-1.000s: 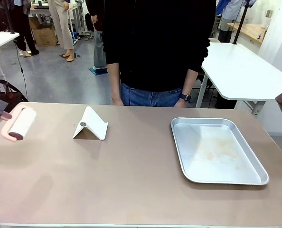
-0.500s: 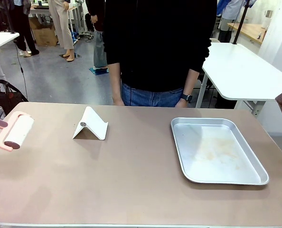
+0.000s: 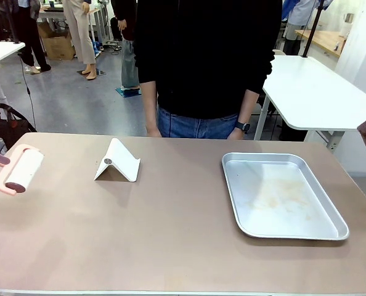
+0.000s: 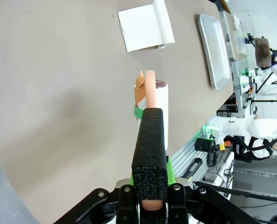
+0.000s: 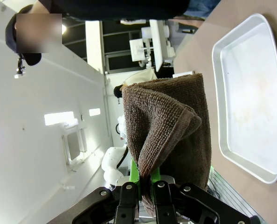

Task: Clean the surface of the table.
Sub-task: Clean the area not pointed to by the person, then return the Lint Roller and towel to their original positions.

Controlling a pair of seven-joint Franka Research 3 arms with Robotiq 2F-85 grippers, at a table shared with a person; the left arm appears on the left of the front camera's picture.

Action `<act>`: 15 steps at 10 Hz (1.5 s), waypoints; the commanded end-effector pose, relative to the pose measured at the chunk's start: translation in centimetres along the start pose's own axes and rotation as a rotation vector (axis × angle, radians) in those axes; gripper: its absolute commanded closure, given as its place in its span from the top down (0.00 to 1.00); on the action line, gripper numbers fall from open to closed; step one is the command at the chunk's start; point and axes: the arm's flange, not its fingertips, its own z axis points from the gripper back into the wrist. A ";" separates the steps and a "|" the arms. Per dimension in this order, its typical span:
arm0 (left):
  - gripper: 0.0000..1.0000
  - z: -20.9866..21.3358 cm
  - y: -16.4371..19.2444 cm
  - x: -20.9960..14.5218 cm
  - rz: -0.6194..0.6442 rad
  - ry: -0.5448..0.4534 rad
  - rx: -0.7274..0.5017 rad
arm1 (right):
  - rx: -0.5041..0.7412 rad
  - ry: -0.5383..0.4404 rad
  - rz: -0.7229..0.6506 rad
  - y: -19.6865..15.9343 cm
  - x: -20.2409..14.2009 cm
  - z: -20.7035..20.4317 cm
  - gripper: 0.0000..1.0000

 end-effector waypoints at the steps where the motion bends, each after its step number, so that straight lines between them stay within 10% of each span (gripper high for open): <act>1: 0.22 0.3 -0.1 0.1 0.007 -0.002 0.001 | 0.000 0.000 0.005 0.2 -0.1 0.0 0.10; 15: 0.22 0.3 -0.1 0.1 0.007 -0.002 0.001 | 0.000 0.000 0.005 0.2 -0.1 0.0 0.10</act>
